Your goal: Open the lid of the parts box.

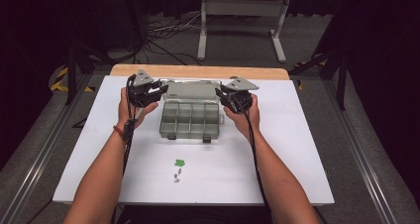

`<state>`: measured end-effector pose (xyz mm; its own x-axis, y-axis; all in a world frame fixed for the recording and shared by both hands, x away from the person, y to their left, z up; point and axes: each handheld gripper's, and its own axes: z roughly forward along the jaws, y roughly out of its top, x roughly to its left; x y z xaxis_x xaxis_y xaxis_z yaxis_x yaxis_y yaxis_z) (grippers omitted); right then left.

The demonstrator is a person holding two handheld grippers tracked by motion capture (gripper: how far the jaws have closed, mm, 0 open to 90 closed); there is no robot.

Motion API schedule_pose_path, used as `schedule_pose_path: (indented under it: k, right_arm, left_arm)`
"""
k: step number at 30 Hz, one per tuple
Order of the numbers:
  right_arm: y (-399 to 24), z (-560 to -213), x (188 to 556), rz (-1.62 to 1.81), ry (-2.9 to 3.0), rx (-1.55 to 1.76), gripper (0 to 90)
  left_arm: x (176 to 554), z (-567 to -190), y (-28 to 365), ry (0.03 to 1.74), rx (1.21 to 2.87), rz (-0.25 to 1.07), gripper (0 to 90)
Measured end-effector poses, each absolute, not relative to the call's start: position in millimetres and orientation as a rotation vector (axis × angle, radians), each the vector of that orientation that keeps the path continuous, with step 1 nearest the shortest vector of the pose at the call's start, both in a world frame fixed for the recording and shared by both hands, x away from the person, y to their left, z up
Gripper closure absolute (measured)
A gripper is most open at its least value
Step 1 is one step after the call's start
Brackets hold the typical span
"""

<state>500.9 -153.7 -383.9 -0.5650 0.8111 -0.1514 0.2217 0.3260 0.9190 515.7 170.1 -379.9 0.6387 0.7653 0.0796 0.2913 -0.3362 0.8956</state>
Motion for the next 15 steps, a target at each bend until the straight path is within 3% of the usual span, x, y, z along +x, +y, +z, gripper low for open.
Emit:
schedule_pose_path:
  k: [15]
  right_arm:
    - [-152.2, -392.4, 515.3, 1.249, 1.940, 0.968, 76.1]
  left_arm:
    - [530.9, -401.0, 170.7, 0.909, 1.883, 0.588, 70.6]
